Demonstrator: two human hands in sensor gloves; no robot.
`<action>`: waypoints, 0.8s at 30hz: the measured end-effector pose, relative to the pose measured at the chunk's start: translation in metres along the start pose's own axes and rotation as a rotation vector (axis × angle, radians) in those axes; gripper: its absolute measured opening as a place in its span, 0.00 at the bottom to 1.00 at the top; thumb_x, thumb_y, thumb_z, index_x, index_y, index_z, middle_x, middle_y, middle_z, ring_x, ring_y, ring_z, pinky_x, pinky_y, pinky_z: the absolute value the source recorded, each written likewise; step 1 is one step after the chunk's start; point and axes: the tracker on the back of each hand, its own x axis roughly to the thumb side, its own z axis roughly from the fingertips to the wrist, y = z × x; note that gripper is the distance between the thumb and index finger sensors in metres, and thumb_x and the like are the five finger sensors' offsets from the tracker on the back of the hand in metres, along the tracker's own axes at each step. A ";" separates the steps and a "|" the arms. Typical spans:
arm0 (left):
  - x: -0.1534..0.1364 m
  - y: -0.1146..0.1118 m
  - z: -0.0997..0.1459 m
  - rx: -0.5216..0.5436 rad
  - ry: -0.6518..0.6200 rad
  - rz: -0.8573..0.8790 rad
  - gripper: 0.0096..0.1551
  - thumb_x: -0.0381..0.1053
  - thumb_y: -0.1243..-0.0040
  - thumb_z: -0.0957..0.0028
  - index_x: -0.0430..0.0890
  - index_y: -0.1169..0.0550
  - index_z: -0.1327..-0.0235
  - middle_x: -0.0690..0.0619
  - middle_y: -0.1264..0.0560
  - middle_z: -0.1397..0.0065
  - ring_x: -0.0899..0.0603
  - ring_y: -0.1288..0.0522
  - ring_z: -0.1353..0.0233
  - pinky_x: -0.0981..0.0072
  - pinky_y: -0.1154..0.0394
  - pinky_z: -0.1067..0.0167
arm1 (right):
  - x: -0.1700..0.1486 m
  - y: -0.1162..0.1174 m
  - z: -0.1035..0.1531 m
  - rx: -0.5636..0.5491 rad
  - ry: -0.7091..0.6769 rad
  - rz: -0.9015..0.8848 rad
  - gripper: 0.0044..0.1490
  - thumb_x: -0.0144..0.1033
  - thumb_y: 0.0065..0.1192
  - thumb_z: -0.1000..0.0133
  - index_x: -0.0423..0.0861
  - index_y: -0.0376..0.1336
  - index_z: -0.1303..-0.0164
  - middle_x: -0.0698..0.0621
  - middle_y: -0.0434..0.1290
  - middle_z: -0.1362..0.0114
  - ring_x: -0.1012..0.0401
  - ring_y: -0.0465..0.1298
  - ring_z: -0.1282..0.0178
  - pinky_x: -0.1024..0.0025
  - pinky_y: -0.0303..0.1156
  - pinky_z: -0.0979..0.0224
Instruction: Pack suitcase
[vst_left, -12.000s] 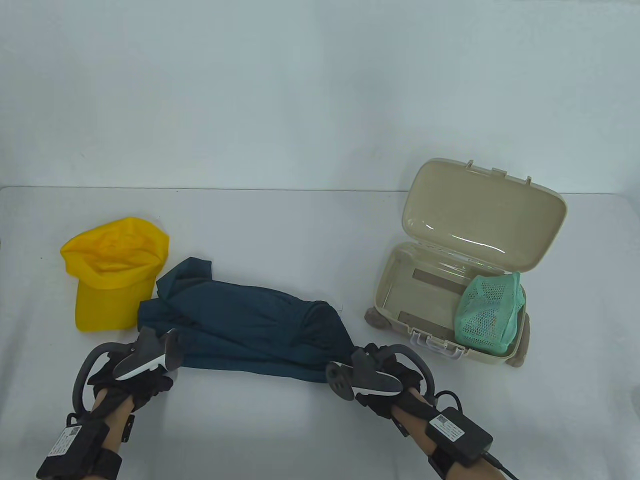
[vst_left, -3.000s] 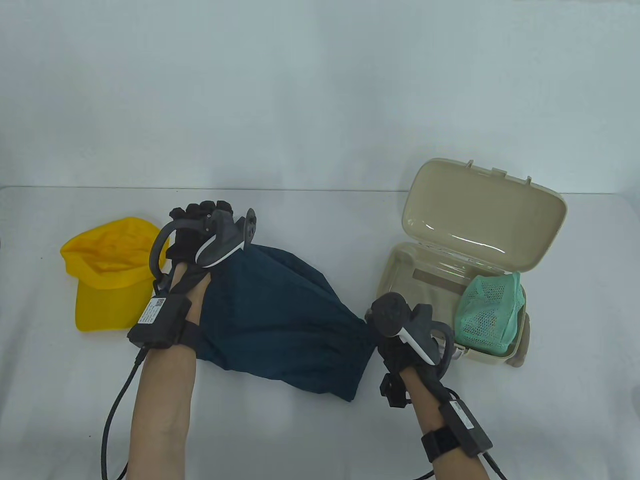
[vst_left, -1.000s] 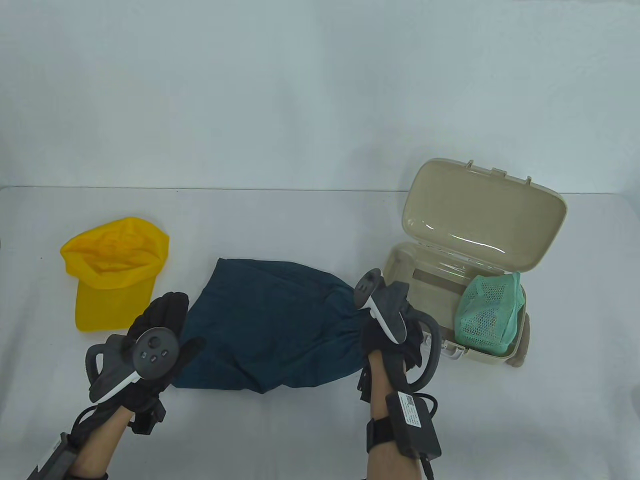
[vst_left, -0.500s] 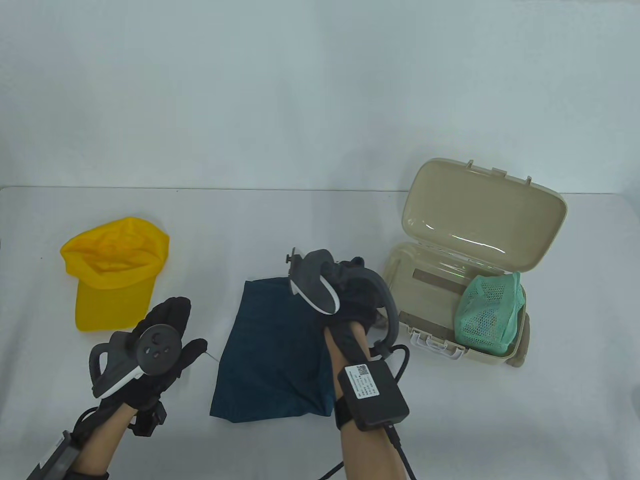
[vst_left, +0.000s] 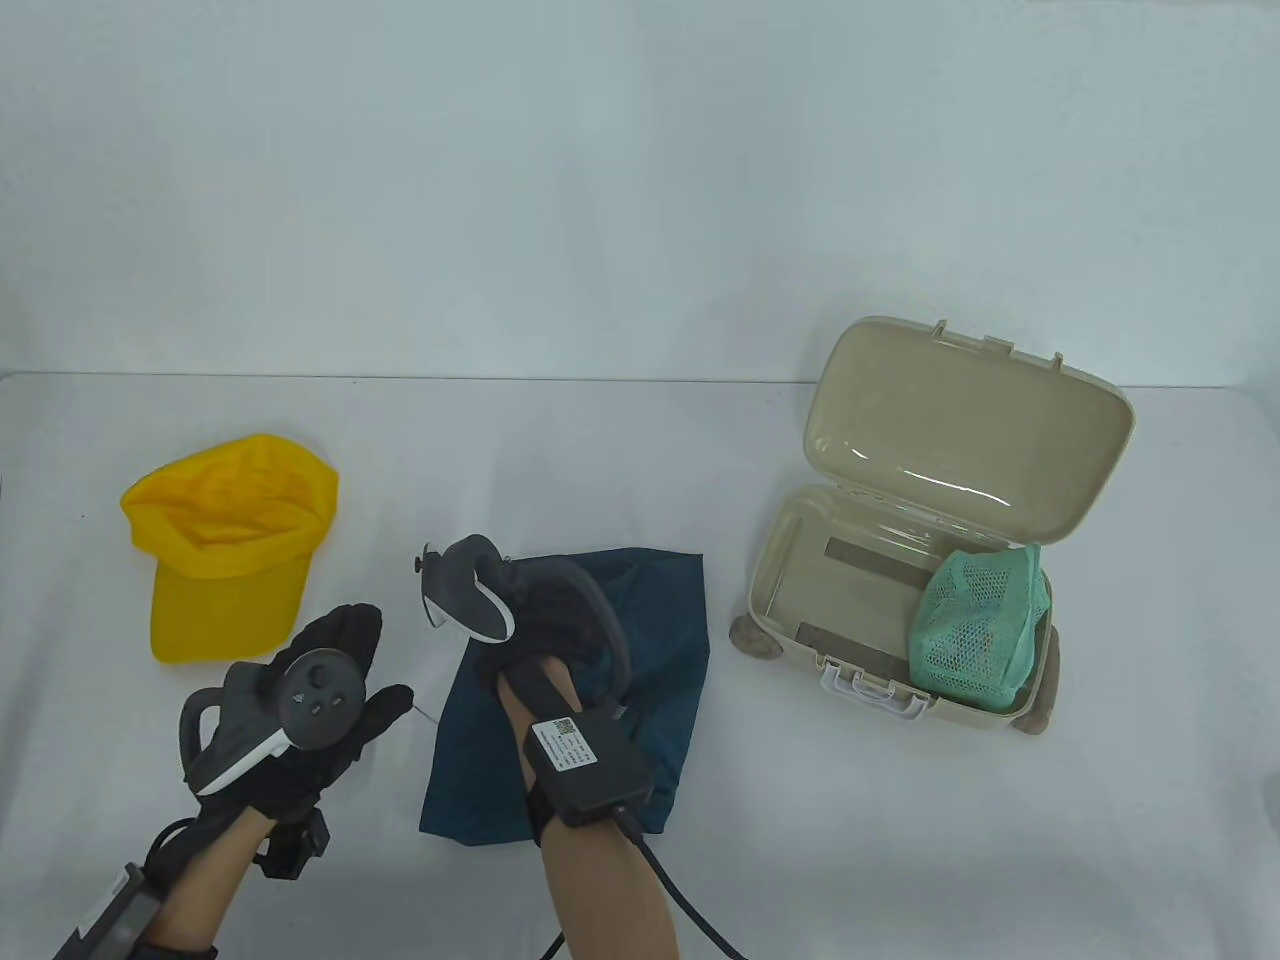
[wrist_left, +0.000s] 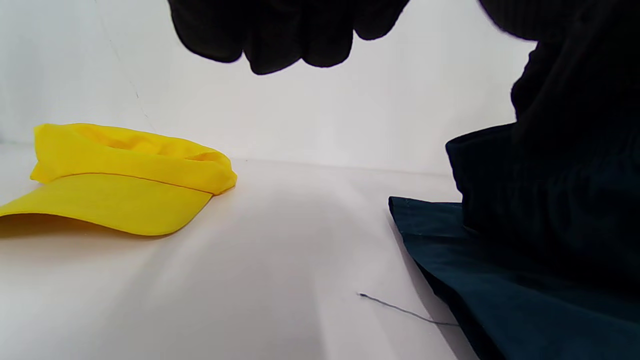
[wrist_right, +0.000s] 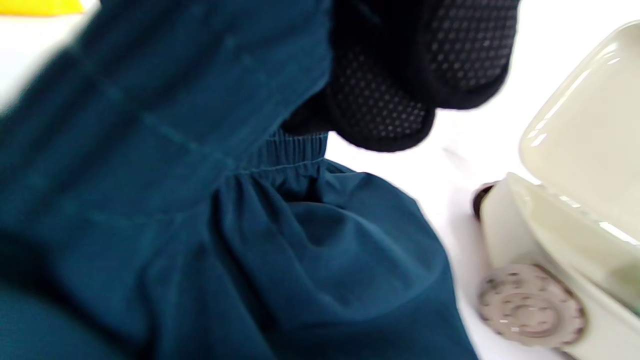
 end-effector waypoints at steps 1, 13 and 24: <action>0.000 0.001 0.000 0.000 0.001 -0.004 0.51 0.68 0.52 0.50 0.47 0.48 0.17 0.44 0.44 0.14 0.35 0.41 0.16 0.44 0.39 0.23 | -0.002 -0.004 0.001 0.000 -0.018 -0.054 0.40 0.60 0.57 0.45 0.43 0.64 0.32 0.48 0.81 0.46 0.57 0.84 0.52 0.64 0.81 0.48; 0.006 -0.005 -0.010 -0.068 0.038 -0.007 0.51 0.69 0.53 0.50 0.47 0.49 0.17 0.43 0.46 0.13 0.33 0.43 0.15 0.42 0.39 0.24 | -0.101 -0.015 0.013 -0.052 0.043 -0.196 0.50 0.66 0.49 0.45 0.41 0.58 0.23 0.45 0.76 0.31 0.51 0.82 0.42 0.61 0.80 0.44; 0.042 -0.028 -0.068 -0.292 0.171 0.148 0.55 0.70 0.51 0.52 0.46 0.51 0.17 0.43 0.43 0.14 0.33 0.38 0.17 0.44 0.36 0.25 | -0.152 0.068 -0.008 0.112 0.066 -0.367 0.55 0.68 0.47 0.46 0.37 0.56 0.22 0.42 0.76 0.31 0.50 0.83 0.43 0.63 0.81 0.45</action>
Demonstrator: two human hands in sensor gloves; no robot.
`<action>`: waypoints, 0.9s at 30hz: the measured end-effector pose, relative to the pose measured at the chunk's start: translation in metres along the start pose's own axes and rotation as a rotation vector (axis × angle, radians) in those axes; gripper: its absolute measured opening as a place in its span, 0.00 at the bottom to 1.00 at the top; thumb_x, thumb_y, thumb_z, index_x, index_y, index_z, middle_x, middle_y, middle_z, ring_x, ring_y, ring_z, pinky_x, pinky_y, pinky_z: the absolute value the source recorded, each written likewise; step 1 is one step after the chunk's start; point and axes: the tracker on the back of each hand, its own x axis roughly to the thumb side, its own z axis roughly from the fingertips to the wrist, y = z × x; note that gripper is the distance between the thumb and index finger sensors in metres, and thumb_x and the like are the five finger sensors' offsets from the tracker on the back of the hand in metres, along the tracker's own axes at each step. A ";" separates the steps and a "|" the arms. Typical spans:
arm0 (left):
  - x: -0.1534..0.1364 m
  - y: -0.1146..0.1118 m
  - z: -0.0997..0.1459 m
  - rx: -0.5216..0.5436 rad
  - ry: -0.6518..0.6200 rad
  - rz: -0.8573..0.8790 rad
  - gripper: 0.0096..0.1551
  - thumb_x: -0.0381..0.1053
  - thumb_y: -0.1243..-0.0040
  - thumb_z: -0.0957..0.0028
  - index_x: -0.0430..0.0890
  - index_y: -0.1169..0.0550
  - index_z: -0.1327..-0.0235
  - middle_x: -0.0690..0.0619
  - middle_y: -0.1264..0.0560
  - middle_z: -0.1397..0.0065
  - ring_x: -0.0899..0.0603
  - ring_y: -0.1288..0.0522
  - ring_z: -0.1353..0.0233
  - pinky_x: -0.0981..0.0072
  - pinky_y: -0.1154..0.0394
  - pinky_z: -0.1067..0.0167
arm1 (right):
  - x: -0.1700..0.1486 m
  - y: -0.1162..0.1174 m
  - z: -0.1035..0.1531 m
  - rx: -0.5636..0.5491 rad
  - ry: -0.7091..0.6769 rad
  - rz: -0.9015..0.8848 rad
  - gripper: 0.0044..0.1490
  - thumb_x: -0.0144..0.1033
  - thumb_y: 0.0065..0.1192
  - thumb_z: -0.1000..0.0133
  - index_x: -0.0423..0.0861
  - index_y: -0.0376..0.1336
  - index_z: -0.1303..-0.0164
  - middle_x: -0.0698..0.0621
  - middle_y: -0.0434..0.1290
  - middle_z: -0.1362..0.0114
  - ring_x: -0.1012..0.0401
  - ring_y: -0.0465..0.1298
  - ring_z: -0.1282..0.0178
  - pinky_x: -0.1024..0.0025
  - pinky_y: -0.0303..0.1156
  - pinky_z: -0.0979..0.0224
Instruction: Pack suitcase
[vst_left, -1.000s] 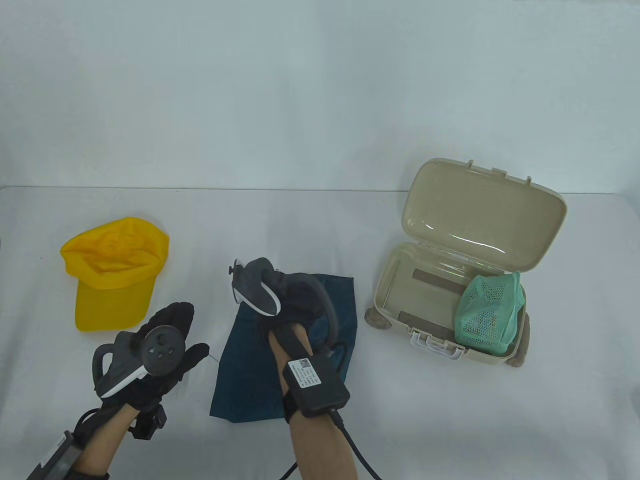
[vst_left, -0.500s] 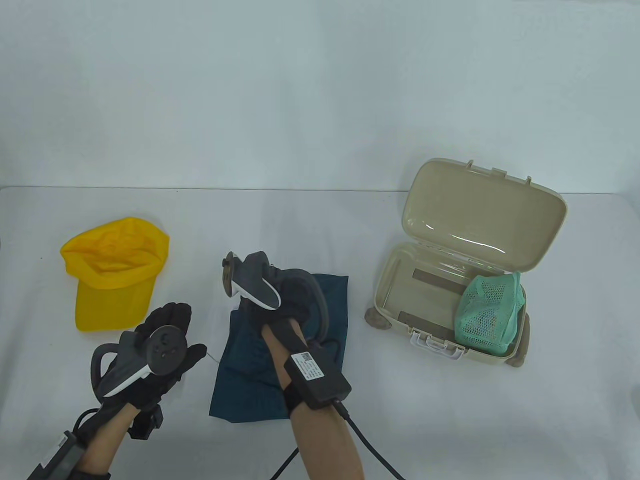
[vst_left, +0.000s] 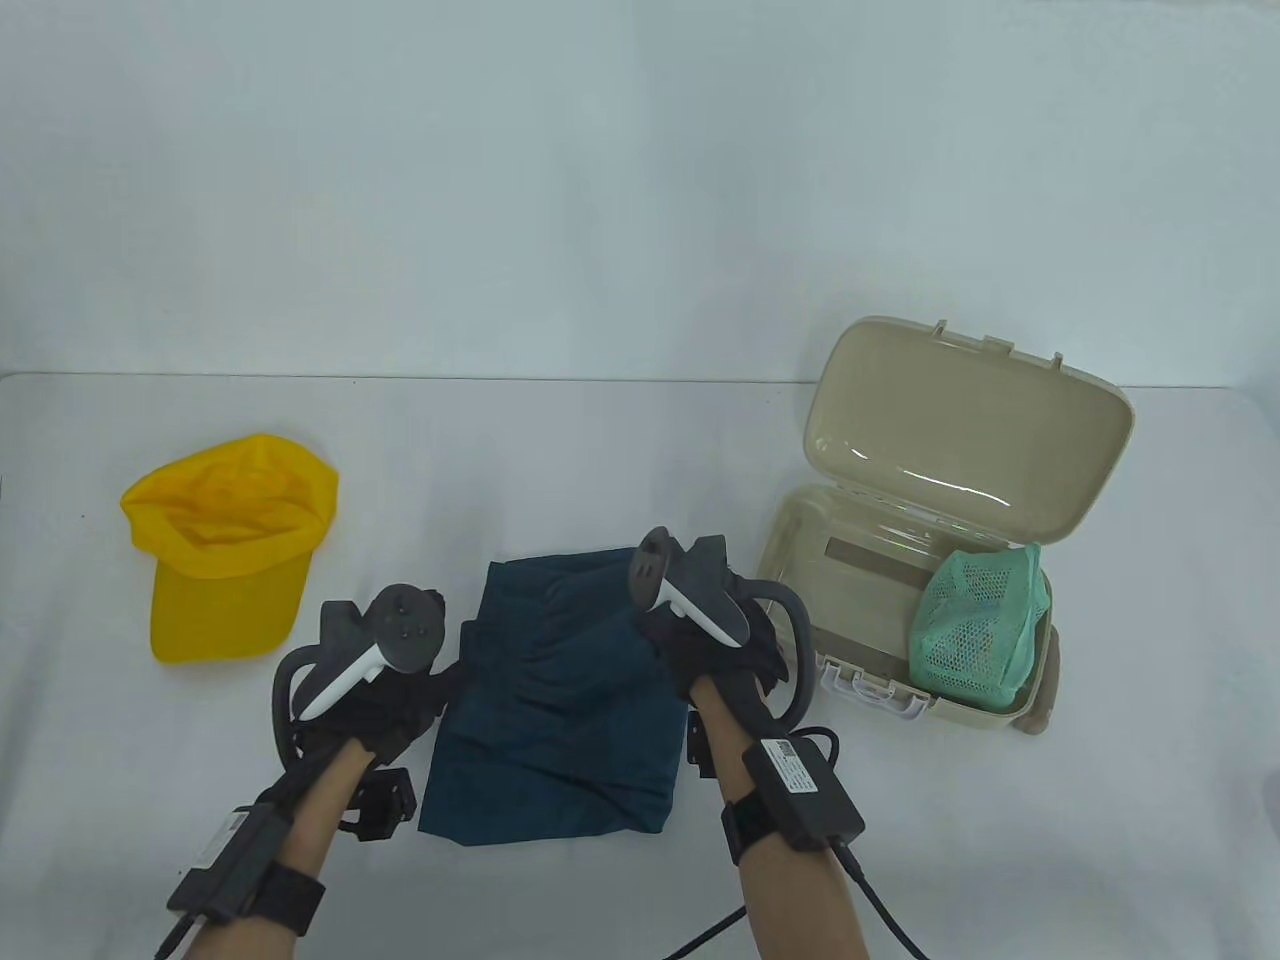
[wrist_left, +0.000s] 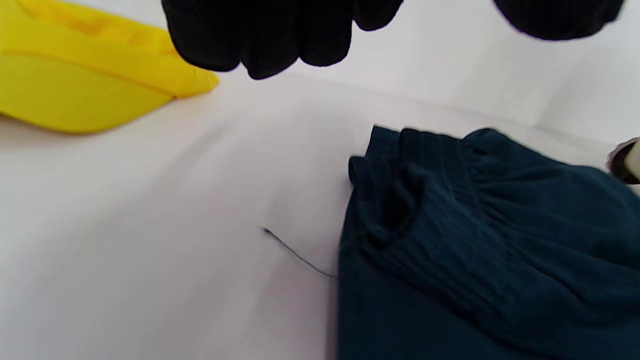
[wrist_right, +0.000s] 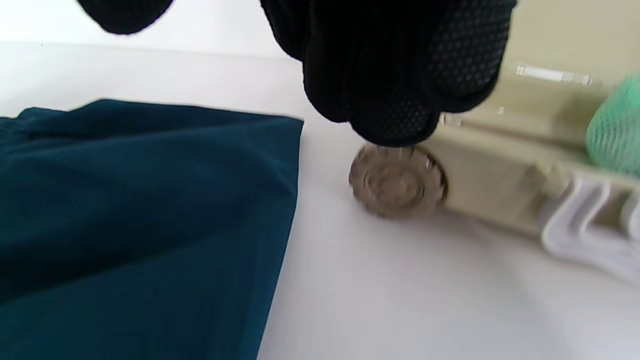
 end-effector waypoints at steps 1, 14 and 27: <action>0.001 -0.002 -0.005 -0.015 0.025 0.002 0.55 0.70 0.51 0.52 0.45 0.51 0.17 0.42 0.43 0.14 0.33 0.37 0.18 0.44 0.35 0.26 | -0.001 0.004 -0.002 0.009 -0.002 -0.010 0.56 0.69 0.47 0.46 0.36 0.56 0.22 0.42 0.76 0.31 0.50 0.83 0.44 0.63 0.81 0.46; 0.023 -0.045 -0.041 -0.185 0.277 0.021 0.58 0.70 0.43 0.55 0.35 0.41 0.21 0.31 0.51 0.16 0.23 0.48 0.19 0.34 0.42 0.26 | -0.013 0.064 -0.030 0.214 -0.001 -0.112 0.59 0.70 0.48 0.47 0.29 0.61 0.28 0.44 0.80 0.42 0.52 0.86 0.50 0.65 0.84 0.53; 0.063 -0.051 -0.044 -0.042 0.307 -0.011 0.49 0.57 0.32 0.56 0.43 0.41 0.26 0.47 0.32 0.28 0.37 0.30 0.31 0.53 0.26 0.32 | -0.002 0.070 -0.027 0.182 -0.025 -0.076 0.50 0.62 0.60 0.47 0.29 0.64 0.35 0.49 0.81 0.49 0.56 0.87 0.55 0.69 0.85 0.56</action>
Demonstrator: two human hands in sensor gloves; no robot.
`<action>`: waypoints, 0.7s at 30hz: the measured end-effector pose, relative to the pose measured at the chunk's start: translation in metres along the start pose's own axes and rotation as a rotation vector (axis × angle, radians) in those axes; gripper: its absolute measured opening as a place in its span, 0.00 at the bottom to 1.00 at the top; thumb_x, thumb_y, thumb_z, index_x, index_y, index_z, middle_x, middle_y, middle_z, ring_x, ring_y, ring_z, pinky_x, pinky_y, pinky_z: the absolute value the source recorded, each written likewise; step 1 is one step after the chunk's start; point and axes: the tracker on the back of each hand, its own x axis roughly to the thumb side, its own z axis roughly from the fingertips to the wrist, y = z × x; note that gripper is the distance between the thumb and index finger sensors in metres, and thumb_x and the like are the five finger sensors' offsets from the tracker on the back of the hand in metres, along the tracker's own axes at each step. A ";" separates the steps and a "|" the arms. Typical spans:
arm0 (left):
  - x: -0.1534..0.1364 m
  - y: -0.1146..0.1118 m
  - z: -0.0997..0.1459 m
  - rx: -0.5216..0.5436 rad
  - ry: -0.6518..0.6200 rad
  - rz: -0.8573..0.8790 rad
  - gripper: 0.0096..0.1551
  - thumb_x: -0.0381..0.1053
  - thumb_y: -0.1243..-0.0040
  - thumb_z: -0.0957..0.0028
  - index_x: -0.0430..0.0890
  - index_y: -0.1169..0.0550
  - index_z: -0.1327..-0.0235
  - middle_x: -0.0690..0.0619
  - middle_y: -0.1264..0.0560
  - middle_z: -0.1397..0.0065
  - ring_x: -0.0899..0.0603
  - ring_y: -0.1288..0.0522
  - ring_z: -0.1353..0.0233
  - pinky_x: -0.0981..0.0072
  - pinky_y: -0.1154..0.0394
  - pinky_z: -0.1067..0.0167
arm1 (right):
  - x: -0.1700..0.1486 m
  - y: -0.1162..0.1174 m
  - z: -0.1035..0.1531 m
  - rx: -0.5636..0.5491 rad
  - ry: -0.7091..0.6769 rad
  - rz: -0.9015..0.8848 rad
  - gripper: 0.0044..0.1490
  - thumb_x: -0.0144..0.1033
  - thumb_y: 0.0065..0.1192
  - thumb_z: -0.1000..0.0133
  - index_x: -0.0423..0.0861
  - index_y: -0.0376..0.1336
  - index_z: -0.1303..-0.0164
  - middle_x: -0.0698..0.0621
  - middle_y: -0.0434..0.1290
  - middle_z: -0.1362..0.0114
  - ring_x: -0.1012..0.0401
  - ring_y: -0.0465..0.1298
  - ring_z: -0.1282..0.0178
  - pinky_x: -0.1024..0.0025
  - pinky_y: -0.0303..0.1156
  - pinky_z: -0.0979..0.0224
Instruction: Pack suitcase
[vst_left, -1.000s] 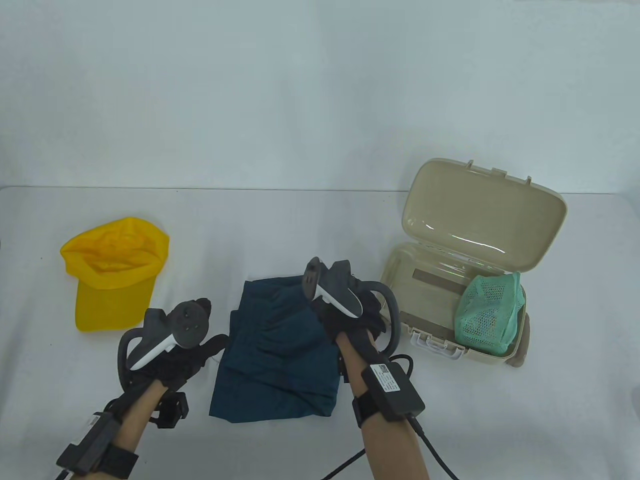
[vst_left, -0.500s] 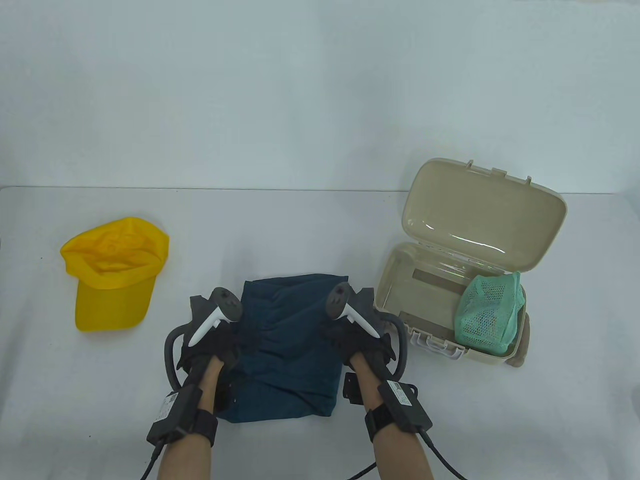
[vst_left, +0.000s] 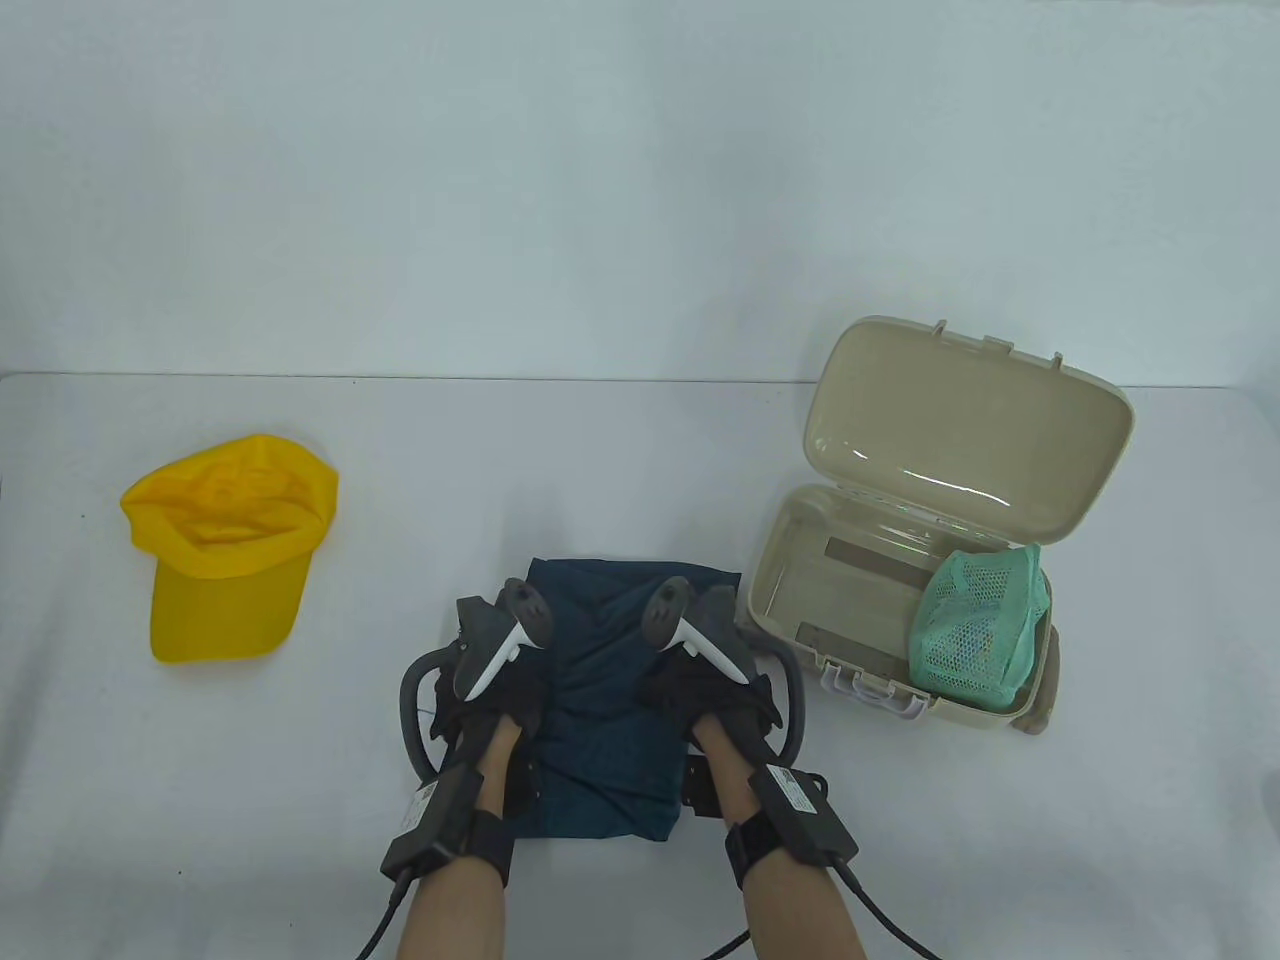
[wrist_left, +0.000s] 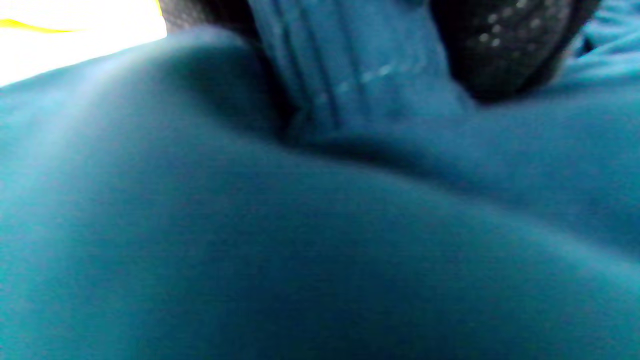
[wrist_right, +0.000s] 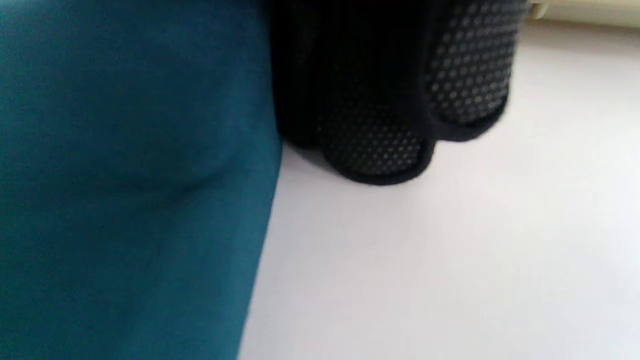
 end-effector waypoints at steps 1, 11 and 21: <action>-0.003 0.001 0.000 -0.003 0.003 0.028 0.49 0.56 0.31 0.56 0.43 0.41 0.26 0.49 0.31 0.30 0.40 0.28 0.32 0.55 0.24 0.34 | 0.002 0.000 0.000 0.002 -0.004 0.001 0.49 0.61 0.61 0.47 0.29 0.64 0.35 0.49 0.81 0.49 0.57 0.87 0.56 0.69 0.85 0.56; -0.035 0.003 -0.006 -0.212 -0.034 0.357 0.41 0.53 0.30 0.56 0.42 0.33 0.30 0.55 0.26 0.37 0.44 0.21 0.41 0.57 0.19 0.42 | -0.005 0.002 -0.005 0.070 -0.047 -0.177 0.31 0.45 0.65 0.45 0.38 0.66 0.39 0.53 0.82 0.50 0.59 0.87 0.56 0.71 0.84 0.54; -0.048 0.052 0.009 -0.213 -0.173 0.687 0.40 0.52 0.33 0.53 0.40 0.33 0.30 0.51 0.23 0.37 0.43 0.18 0.43 0.57 0.19 0.43 | -0.035 -0.050 0.019 0.043 -0.173 -0.540 0.30 0.45 0.64 0.44 0.41 0.67 0.38 0.53 0.83 0.49 0.60 0.87 0.55 0.70 0.83 0.52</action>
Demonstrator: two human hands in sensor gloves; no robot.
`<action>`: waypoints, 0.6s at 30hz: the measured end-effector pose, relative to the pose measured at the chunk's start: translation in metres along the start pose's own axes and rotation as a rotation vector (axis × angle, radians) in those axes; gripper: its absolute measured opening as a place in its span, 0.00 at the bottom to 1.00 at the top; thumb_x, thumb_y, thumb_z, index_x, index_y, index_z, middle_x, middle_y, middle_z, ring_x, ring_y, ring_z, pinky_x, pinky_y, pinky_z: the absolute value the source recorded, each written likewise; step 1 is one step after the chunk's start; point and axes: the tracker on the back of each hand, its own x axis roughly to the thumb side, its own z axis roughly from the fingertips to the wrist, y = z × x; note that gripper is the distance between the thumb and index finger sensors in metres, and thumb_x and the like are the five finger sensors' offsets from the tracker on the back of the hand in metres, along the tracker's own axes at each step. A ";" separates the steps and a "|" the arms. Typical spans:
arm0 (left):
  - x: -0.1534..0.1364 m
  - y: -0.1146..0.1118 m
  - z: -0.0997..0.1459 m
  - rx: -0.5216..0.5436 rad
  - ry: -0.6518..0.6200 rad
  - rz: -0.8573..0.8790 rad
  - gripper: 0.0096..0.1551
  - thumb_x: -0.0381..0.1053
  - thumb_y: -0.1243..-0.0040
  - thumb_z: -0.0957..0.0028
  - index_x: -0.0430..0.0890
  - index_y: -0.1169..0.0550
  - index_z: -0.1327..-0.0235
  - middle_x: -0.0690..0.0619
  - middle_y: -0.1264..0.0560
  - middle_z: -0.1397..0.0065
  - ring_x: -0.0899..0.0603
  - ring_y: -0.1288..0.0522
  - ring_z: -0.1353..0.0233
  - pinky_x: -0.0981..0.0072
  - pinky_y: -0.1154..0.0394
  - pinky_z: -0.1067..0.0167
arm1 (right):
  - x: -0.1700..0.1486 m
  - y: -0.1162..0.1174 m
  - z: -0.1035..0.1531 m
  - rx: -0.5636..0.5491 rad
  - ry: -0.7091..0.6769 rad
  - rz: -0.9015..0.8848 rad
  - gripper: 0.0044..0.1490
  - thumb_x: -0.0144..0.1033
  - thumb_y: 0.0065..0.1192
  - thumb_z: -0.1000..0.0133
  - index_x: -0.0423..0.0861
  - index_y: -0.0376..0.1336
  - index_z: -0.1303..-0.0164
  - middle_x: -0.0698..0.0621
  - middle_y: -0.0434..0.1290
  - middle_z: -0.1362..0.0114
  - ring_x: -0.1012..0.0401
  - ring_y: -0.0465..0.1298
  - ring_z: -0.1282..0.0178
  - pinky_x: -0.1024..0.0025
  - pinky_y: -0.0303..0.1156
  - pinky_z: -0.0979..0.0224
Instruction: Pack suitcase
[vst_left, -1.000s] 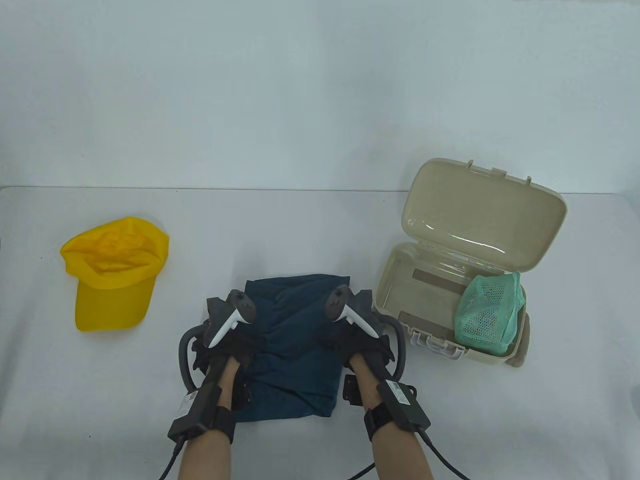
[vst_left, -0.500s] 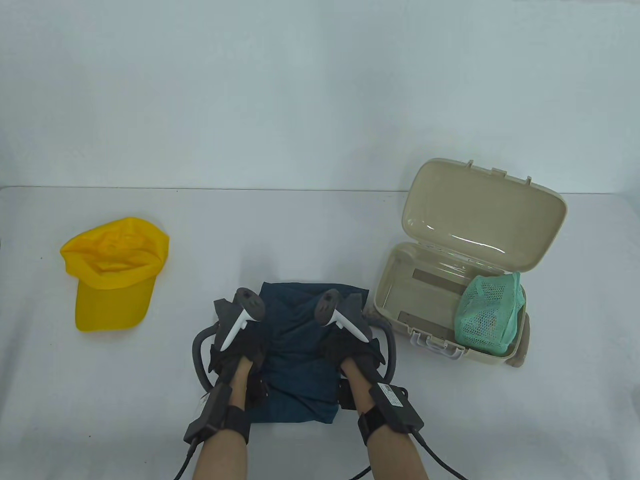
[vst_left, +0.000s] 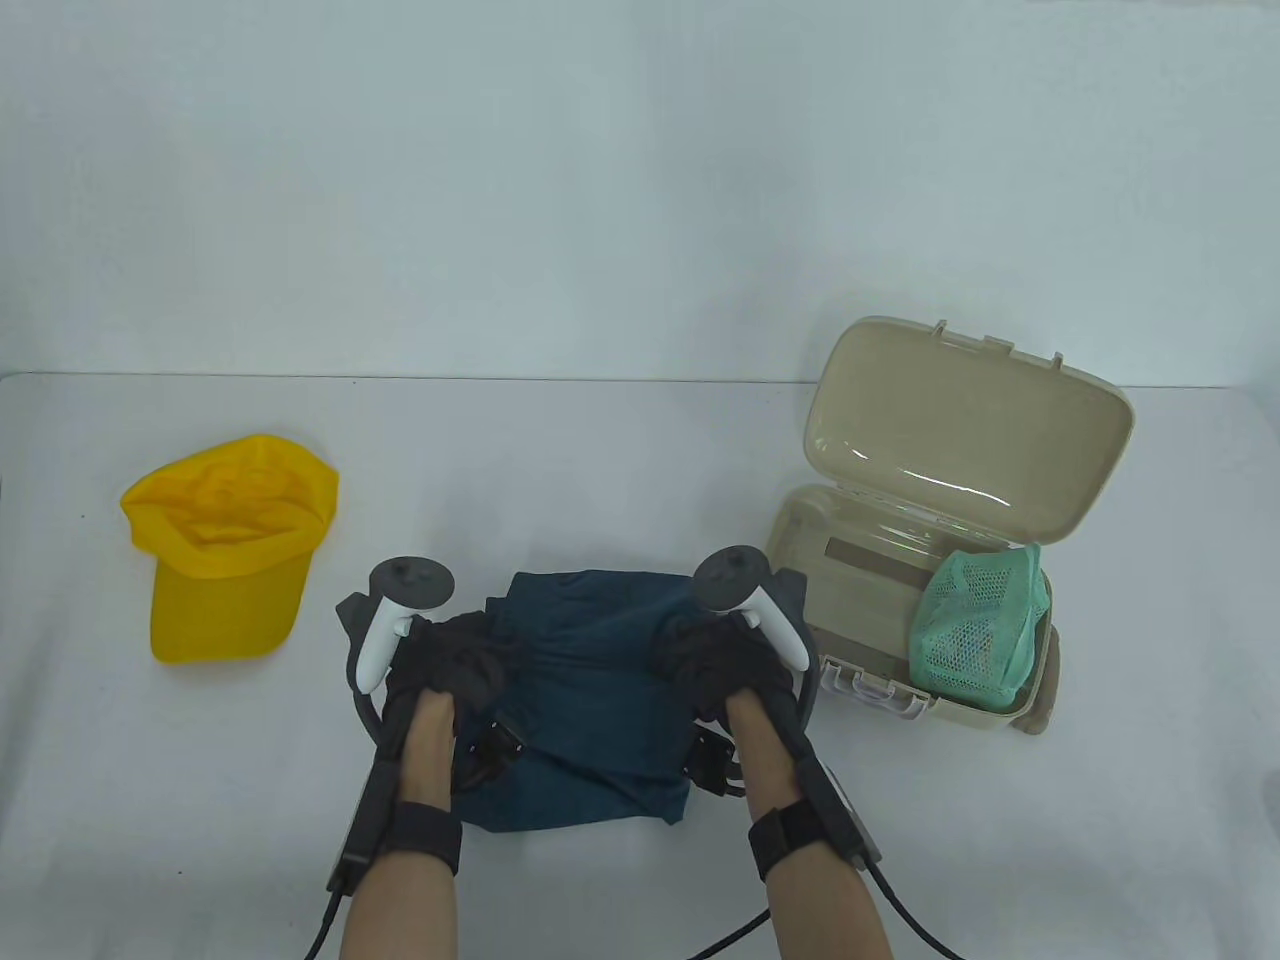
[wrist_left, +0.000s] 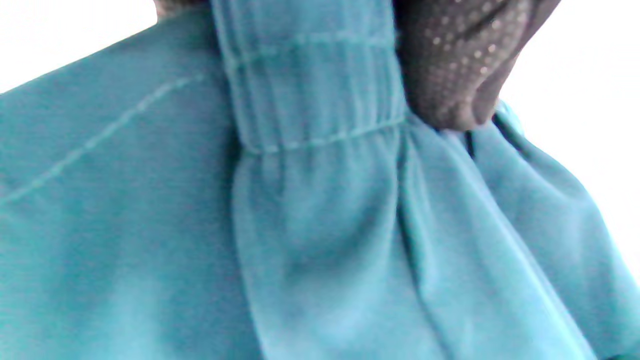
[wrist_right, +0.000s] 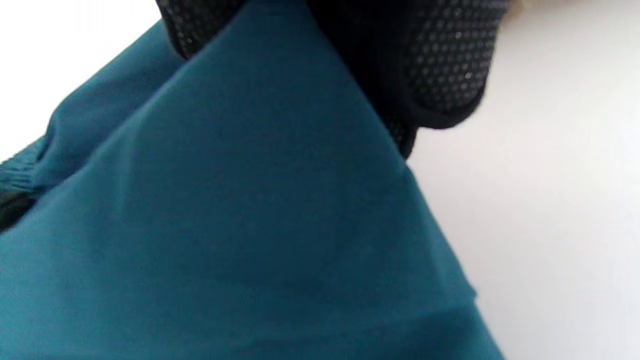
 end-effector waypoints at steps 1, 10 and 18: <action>0.008 0.005 0.005 0.006 -0.027 0.008 0.40 0.52 0.33 0.53 0.40 0.33 0.29 0.51 0.23 0.37 0.42 0.18 0.43 0.57 0.19 0.43 | 0.003 -0.010 0.007 -0.014 -0.022 -0.024 0.30 0.45 0.64 0.44 0.41 0.67 0.38 0.53 0.83 0.49 0.60 0.87 0.55 0.70 0.83 0.52; 0.111 0.020 0.050 0.020 -0.302 0.031 0.39 0.52 0.36 0.50 0.40 0.35 0.28 0.50 0.24 0.35 0.42 0.19 0.41 0.56 0.20 0.41 | 0.018 -0.115 0.075 -0.236 -0.129 -0.073 0.30 0.45 0.64 0.44 0.40 0.67 0.37 0.53 0.82 0.49 0.59 0.87 0.55 0.69 0.83 0.51; 0.198 -0.016 0.049 -0.081 -0.455 0.007 0.38 0.52 0.39 0.48 0.42 0.36 0.26 0.52 0.25 0.31 0.43 0.20 0.36 0.52 0.23 0.36 | -0.016 -0.191 0.118 -0.432 -0.072 -0.083 0.30 0.45 0.63 0.44 0.41 0.66 0.36 0.53 0.82 0.47 0.59 0.86 0.53 0.68 0.82 0.50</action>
